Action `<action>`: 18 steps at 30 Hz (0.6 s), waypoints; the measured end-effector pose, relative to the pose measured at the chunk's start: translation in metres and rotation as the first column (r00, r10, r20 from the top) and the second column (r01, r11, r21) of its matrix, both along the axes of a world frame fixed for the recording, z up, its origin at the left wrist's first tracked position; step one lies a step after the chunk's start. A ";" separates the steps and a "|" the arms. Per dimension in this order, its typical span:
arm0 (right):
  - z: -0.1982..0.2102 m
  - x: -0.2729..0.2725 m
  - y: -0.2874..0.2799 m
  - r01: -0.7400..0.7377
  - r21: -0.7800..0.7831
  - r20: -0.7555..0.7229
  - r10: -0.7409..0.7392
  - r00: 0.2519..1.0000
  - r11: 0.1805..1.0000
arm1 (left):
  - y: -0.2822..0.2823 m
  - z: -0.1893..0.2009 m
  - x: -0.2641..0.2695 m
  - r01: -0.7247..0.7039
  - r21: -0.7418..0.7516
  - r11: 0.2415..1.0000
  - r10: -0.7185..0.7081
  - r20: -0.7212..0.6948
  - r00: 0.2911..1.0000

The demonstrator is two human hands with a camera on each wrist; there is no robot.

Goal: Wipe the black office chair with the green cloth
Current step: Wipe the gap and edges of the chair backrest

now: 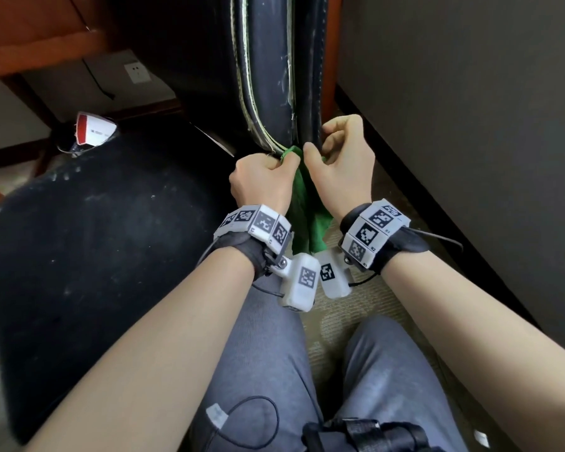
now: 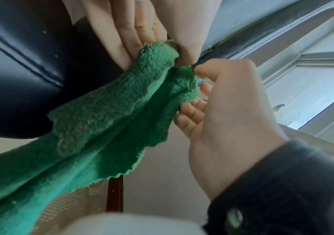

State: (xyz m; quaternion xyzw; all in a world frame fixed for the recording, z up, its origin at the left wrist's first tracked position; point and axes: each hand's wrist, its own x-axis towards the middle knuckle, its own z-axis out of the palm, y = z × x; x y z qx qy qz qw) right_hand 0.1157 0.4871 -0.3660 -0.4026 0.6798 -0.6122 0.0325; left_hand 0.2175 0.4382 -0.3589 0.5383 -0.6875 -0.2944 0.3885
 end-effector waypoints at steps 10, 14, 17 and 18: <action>0.011 0.001 -0.012 0.086 0.022 -0.112 -0.083 0.990 0.996 | -0.003 0.034 0.023 -0.103 -0.154 0.983 0.090 -0.089 0.992; 0.008 -0.003 -0.009 0.082 0.010 -0.144 -0.080 0.986 0.997 | 0.004 0.020 0.011 -0.068 -0.038 0.997 0.068 -0.024 0.997; 0.009 -0.005 -0.007 0.071 0.022 -0.172 -0.066 0.983 0.997 | 0.009 0.008 -0.004 -0.078 0.099 0.992 0.084 -0.057 0.995; 0.009 -0.005 -0.006 0.072 0.027 -0.181 -0.066 0.981 0.997 | 0.009 0.006 -0.008 -0.083 0.124 0.989 0.092 -0.070 0.993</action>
